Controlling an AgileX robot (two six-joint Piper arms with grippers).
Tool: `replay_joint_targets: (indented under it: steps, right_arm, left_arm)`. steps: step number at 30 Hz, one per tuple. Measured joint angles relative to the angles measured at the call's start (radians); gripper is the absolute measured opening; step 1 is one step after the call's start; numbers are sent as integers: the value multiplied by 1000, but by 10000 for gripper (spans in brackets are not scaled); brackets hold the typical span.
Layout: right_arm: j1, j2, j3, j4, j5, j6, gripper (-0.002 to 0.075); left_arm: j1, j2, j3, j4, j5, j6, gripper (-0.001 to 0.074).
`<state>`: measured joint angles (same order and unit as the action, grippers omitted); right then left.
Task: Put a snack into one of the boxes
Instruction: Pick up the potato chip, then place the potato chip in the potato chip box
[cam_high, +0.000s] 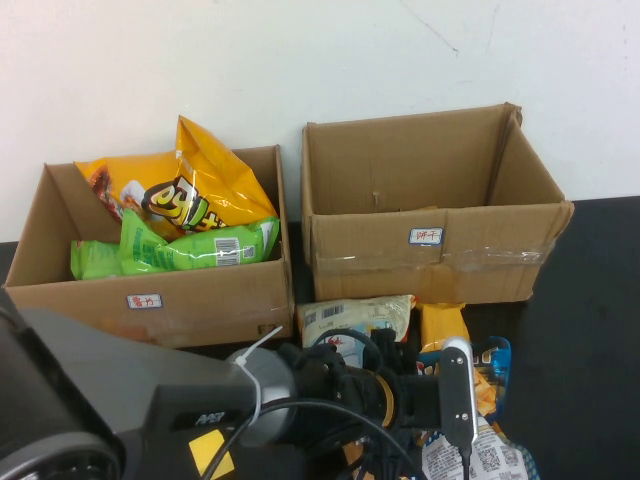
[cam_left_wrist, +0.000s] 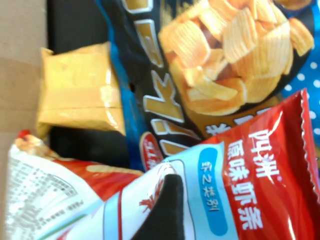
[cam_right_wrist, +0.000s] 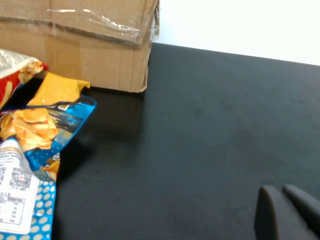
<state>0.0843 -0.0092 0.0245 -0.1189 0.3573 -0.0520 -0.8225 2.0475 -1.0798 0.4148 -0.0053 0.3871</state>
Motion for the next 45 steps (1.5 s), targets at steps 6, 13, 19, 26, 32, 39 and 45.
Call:
replay_joint_targets:
  steps: [6, 13, 19, 26, 32, 39, 45]
  right_arm:
    - [0, 0, 0, 0, 0, 0, -1]
    - [0, 0, 0, 0, 0, 0, -1]
    - [0, 0, 0, 0, 0, 0, -1]
    - [0, 0, 0, 0, 0, 0, -1]
    - [0, 0, 0, 0, 0, 0, -1]
    - [0, 0, 0, 0, 0, 0, -1]
    - [0, 0, 0, 0, 0, 0, -1]
  left_arm:
    - [2, 9, -2, -33, -1, -5, 356]
    - [2, -20, -2, -41, 70, -44, 27]
    - [5, -155, -2, -41, 136, -216, 9]
    - [7, -372, 0, 59, 166, -463, 8]
    - [7, -496, 0, 130, 154, -575, 6]
    - [7, -572, 0, 202, 62, -690, 5]
    - [17, -586, -62, 280, 56, -731, 5]
